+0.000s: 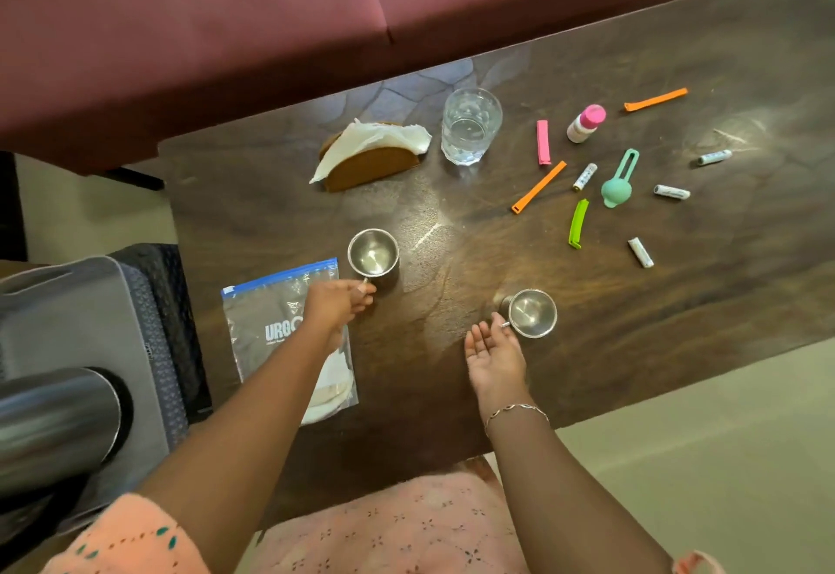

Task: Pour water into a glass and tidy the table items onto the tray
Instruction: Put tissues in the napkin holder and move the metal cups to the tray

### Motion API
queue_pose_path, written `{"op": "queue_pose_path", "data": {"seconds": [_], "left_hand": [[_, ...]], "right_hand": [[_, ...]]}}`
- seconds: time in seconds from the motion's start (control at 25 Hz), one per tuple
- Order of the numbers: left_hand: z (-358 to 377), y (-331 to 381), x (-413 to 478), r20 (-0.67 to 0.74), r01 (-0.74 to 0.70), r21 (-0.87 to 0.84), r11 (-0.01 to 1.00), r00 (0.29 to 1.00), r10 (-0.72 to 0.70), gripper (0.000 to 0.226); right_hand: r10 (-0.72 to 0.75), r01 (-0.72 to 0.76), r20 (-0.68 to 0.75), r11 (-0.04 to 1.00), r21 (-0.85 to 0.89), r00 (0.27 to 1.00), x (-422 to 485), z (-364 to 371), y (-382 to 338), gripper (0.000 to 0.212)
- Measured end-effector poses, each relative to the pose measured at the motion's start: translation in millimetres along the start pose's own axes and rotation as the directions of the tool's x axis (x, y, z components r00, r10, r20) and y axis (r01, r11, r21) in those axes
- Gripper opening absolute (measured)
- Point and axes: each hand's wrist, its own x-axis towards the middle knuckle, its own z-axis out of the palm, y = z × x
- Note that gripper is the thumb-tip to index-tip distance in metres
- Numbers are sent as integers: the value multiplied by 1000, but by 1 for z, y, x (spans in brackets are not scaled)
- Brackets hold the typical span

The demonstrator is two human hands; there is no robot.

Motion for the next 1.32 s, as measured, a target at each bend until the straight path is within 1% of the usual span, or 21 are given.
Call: {"op": "queue_pose_path", "data": {"seconds": [0.08, 0.16, 0.28, 0.36, 0.44, 0.56, 0.64, 0.76, 0.88, 0.96, 1.04, 1.16, 1.32], "left_hand": [[-14, -8, -5, -6, 6, -68, 998, 1000, -6, 21], [-29, -13, -9, 12, 1, -97, 995, 1000, 0, 22], [-63, -16, -19, 42, 6, -162, 987, 999, 1, 23], [-92, -13, -30, 32, 5, -215, 977, 999, 2, 23], [-131, -11, -43, -4, -11, -262, 965, 1000, 10, 23], [-194, -14, -58, -67, -27, -291, 956, 998, 8, 22], [-236, -16, -65, -117, -27, -315, 949, 993, -11, 21], [-307, -11, -77, -187, -22, -397, 917, 981, -58, 14], [-387, -12, -82, -235, -47, -443, 895, 970, -65, 16], [-435, -20, -75, -275, -71, -426, 902, 960, -54, 18], [-469, -33, -60, -306, -68, -384, 921, 950, -57, 15], [-499, -61, -21, -320, -21, -343, 939, 943, -96, 11], [-504, -94, 31, -254, 59, -378, 924, 953, -165, 18]], "right_hand": [[-104, 103, -65, 994, -21, 992, 0, 1, 2, 20], [-194, 191, -91, 981, -39, 977, -4, 0, 6, 25], [-286, 279, -30, 949, -144, 958, -24, 1, 21, 25], [-292, 298, 61, 928, -223, 955, -47, 10, 40, 24], [-244, 287, 171, 911, -296, 954, -75, 30, 73, 24], [-103, 224, 310, 895, -385, 945, -115, 69, 137, 23], [-5, 200, 397, 871, -450, 918, -138, 95, 179, 23], [105, 223, 499, 803, -553, 860, -169, 132, 234, 23], [201, 235, 543, 742, -628, 815, -193, 165, 285, 21], [246, 254, 562, 703, -665, 790, -198, 183, 319, 22], [273, 268, 557, 662, -700, 784, -197, 195, 351, 22], [292, 278, 536, 609, -743, 792, -188, 213, 393, 19], [289, 294, 512, 555, -778, 809, -169, 229, 431, 21]]}}
